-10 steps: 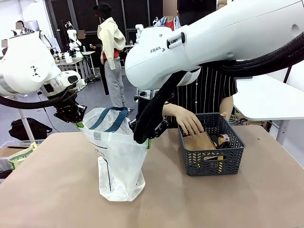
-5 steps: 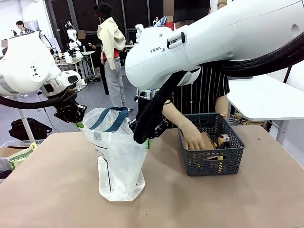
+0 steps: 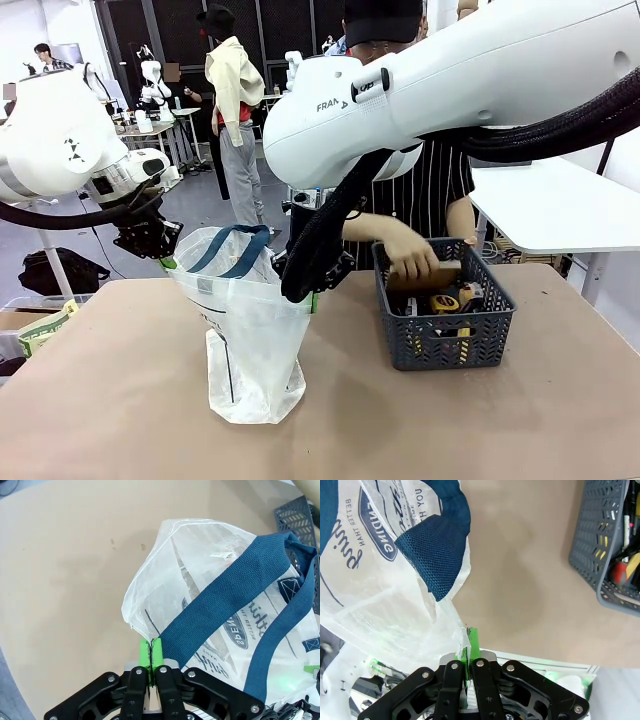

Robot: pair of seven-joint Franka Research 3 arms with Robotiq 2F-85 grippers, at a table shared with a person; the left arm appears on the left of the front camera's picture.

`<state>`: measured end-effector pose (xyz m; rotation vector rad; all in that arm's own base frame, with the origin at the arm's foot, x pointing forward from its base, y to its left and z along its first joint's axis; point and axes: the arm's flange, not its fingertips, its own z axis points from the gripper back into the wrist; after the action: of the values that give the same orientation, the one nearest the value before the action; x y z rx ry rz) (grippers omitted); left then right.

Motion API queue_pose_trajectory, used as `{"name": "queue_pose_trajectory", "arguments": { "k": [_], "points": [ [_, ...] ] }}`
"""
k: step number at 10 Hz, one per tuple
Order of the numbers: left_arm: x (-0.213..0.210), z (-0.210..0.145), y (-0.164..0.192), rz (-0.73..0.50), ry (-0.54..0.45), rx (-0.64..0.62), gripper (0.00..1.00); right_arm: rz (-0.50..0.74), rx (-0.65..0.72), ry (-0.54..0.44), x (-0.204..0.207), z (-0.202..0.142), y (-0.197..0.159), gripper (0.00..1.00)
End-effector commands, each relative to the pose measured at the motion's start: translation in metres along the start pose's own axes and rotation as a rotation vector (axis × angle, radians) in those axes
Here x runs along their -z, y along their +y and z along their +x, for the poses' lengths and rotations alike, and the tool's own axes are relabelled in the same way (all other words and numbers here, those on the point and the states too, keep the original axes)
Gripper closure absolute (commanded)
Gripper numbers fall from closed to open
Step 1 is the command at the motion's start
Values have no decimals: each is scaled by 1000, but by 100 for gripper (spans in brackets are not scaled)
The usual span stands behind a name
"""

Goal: Transfer purchased items from the store into the shopping bag.
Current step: Move the Reusable shopping bag to the right side of the table.

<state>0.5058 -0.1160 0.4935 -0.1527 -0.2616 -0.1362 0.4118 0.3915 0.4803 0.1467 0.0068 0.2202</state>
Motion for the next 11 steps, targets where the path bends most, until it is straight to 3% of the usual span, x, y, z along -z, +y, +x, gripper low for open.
{"name": "queue_pose_trajectory", "arguments": {
  "k": [1, 11],
  "points": [
    [-1, -4, 3, -2, -16, -8, 100, 14, -6, 2, 0, -4, -4, 100],
    [-1, -4, 3, -2, -16, -8, 100, 14, -6, 2, 0, -4, -4, 100]
  ]
}}
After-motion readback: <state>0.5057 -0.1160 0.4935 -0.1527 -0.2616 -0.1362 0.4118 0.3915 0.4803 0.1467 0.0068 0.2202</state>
